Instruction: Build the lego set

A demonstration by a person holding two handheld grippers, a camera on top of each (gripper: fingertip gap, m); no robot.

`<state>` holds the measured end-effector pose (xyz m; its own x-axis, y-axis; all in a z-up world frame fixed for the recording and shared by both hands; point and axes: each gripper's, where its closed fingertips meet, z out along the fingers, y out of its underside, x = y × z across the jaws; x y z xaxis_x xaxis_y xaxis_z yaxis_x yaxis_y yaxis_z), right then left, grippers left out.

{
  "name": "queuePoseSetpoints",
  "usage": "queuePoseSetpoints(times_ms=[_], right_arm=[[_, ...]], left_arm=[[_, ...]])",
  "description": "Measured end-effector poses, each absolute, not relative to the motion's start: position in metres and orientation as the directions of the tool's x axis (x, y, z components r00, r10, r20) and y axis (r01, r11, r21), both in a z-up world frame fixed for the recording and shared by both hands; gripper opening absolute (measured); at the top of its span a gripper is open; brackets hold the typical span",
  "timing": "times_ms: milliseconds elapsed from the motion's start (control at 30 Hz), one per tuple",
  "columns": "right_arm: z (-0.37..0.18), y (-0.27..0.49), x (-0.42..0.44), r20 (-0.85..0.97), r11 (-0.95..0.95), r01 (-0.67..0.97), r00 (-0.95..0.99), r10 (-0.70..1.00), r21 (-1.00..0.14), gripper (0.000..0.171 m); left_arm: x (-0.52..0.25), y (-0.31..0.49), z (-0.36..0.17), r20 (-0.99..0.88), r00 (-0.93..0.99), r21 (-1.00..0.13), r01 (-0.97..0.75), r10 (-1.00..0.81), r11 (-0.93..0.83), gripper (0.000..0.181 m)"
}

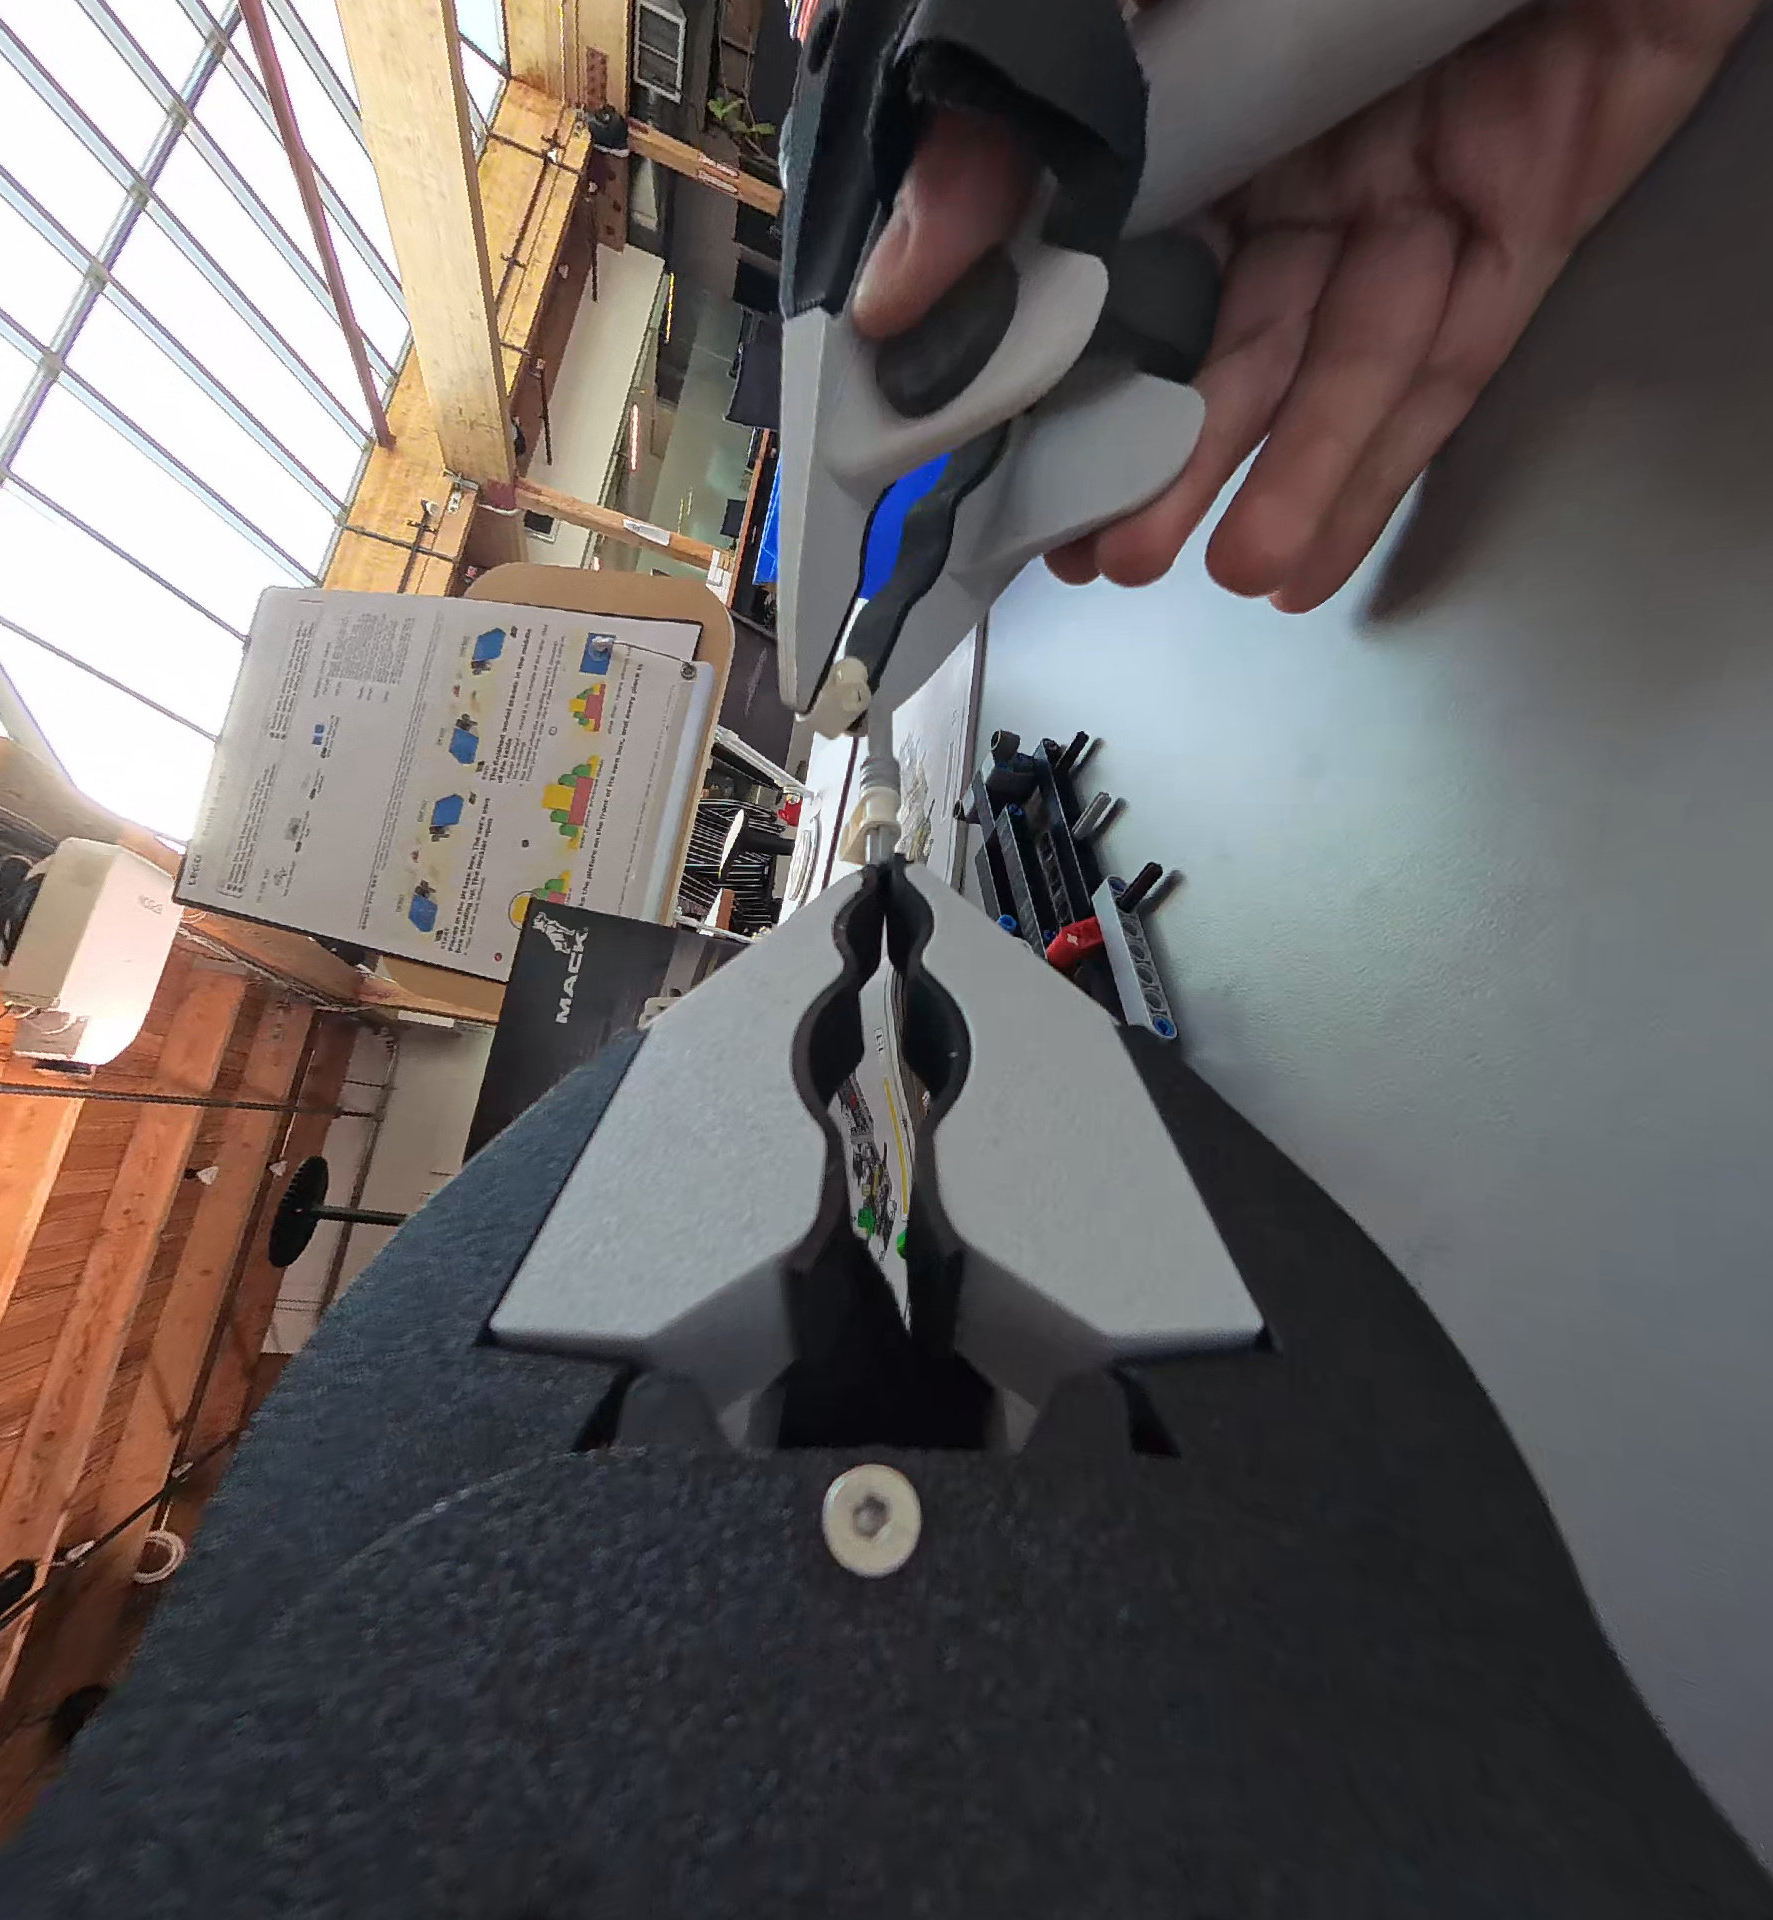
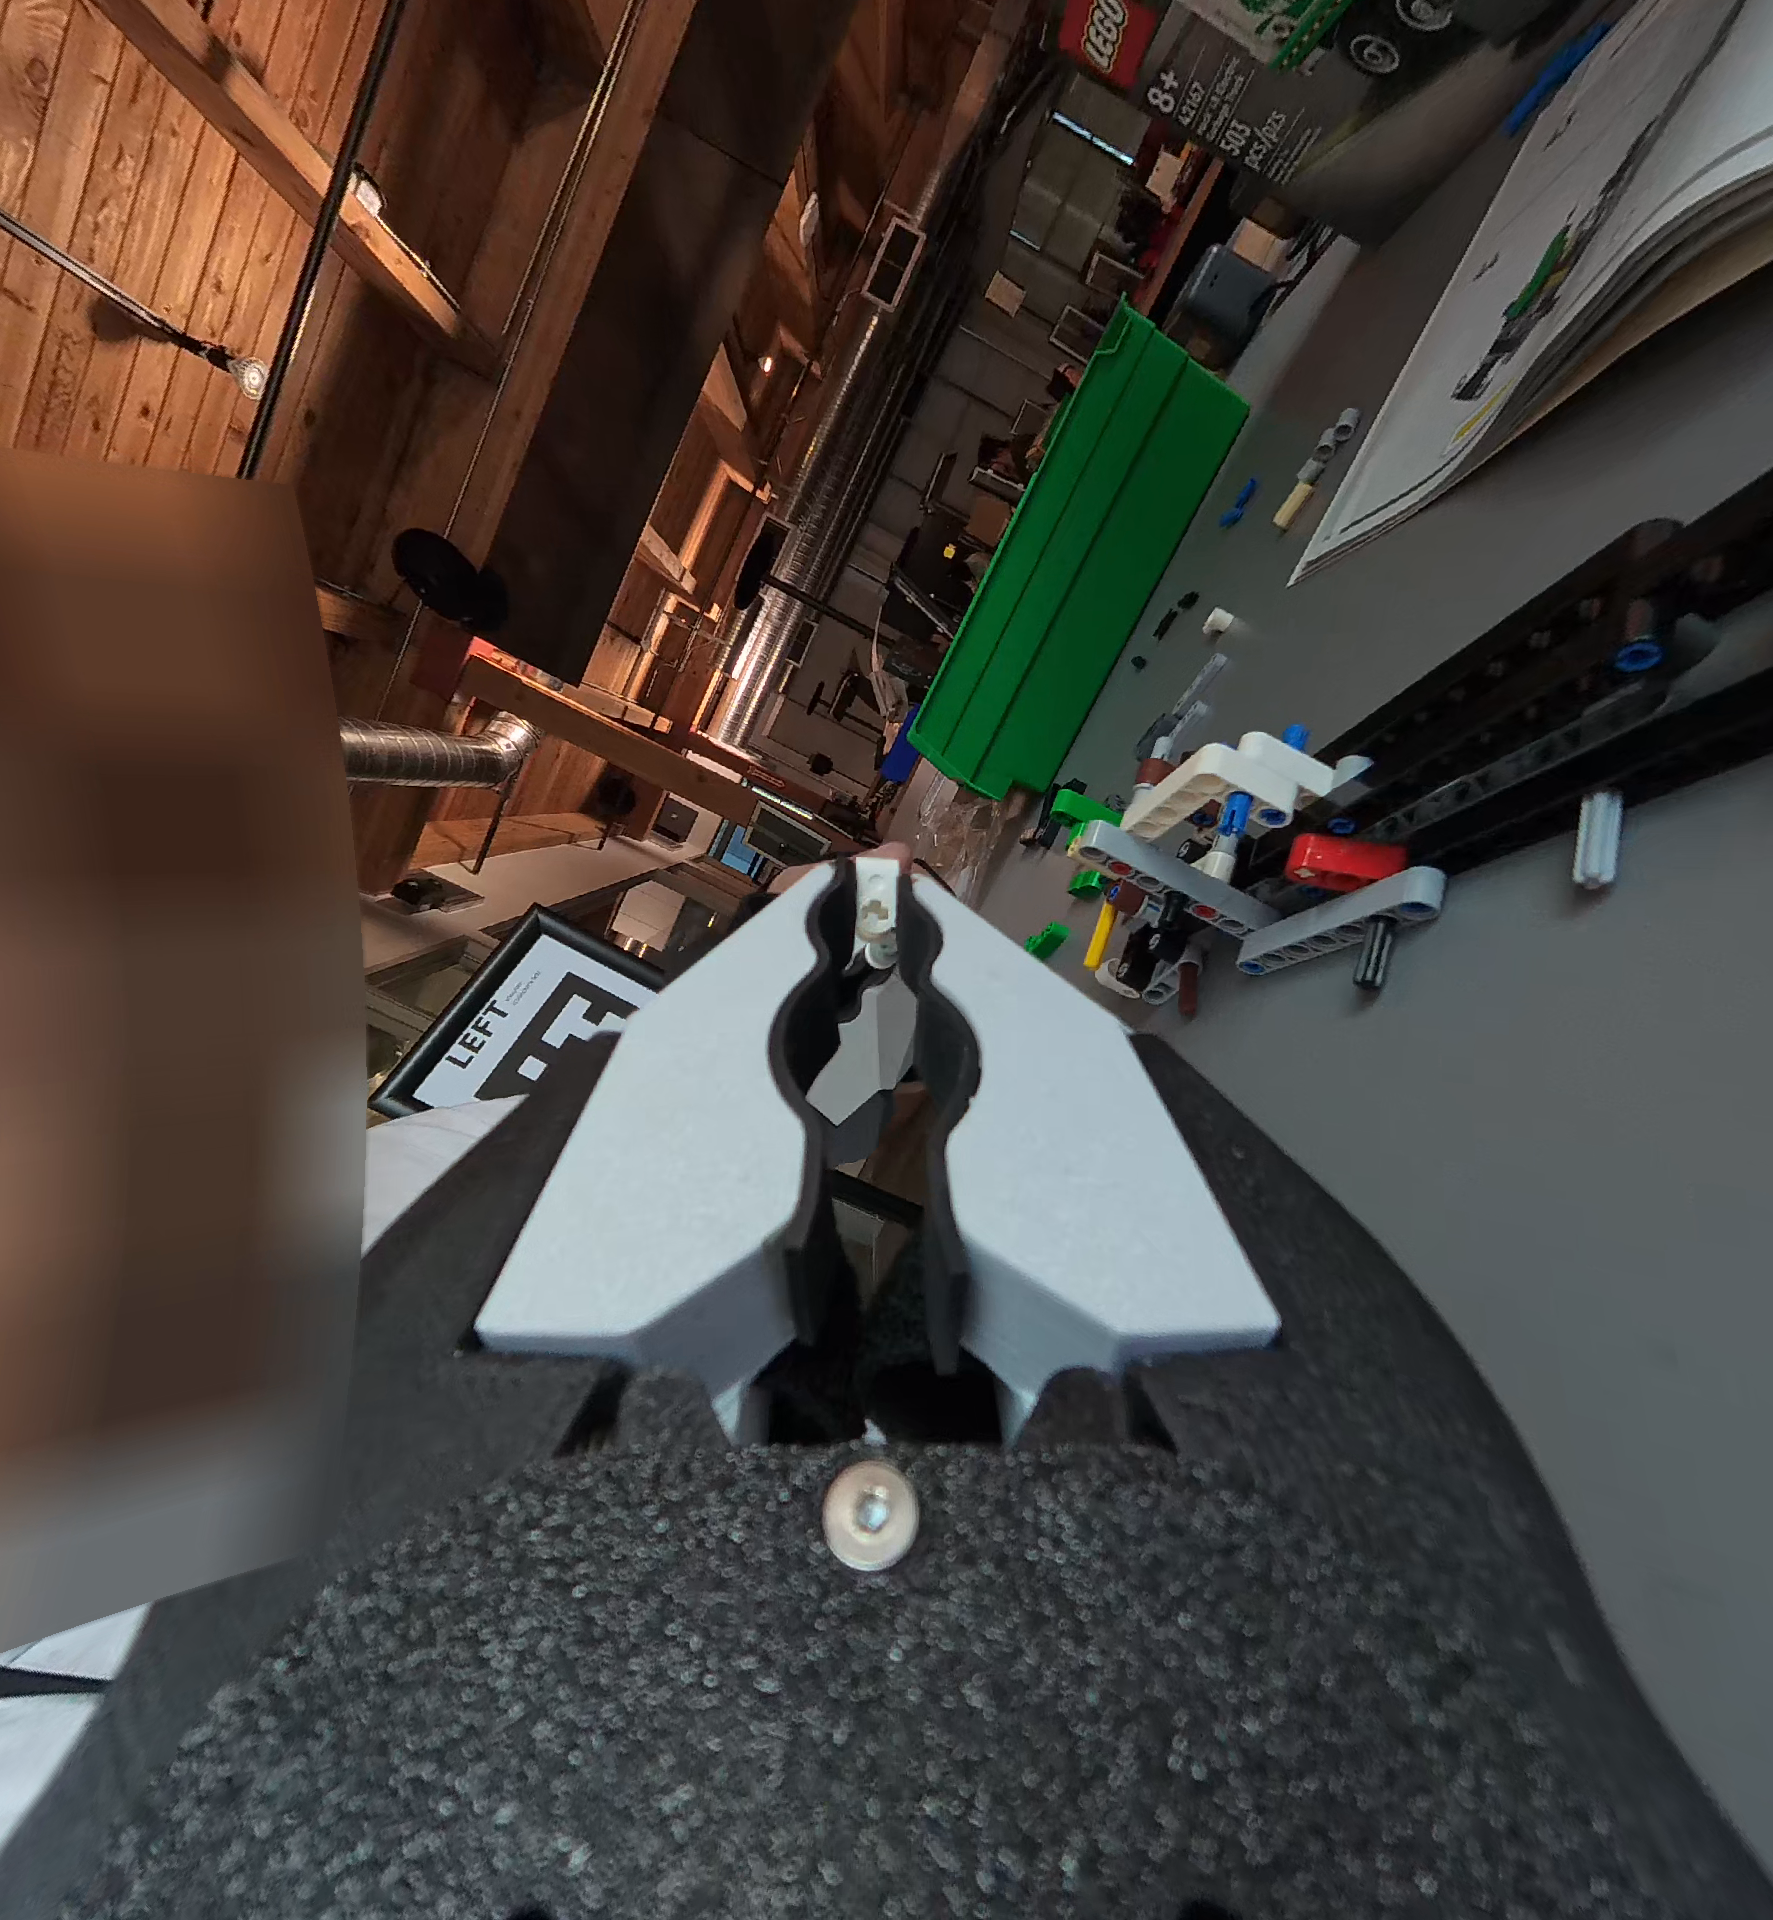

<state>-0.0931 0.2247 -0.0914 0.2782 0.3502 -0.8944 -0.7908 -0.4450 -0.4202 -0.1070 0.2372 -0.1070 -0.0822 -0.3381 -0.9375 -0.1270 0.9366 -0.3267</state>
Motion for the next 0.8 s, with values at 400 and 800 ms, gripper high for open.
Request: queuePoseSetpoints(times_ms=[400, 800], right_arm=[[-0.099, 0.226, -0.089, -0.929, -0.455, -0.820, 0.236, 0.285, -0.348, 0.006], [-0.105, 0.226, -0.091, -0.950, -0.479, -0.828, 0.198, 0.240, -0.293, 0.006]], left_arm=[[-0.107, 0.237, -0.104, -0.964, -0.044, -0.252, -0.141, -0.261, 0.957, 0.000], [-0.105, 0.239, -0.109, -0.993, -0.023, -0.107, -0.182, -0.113, 0.978, 0.000]])
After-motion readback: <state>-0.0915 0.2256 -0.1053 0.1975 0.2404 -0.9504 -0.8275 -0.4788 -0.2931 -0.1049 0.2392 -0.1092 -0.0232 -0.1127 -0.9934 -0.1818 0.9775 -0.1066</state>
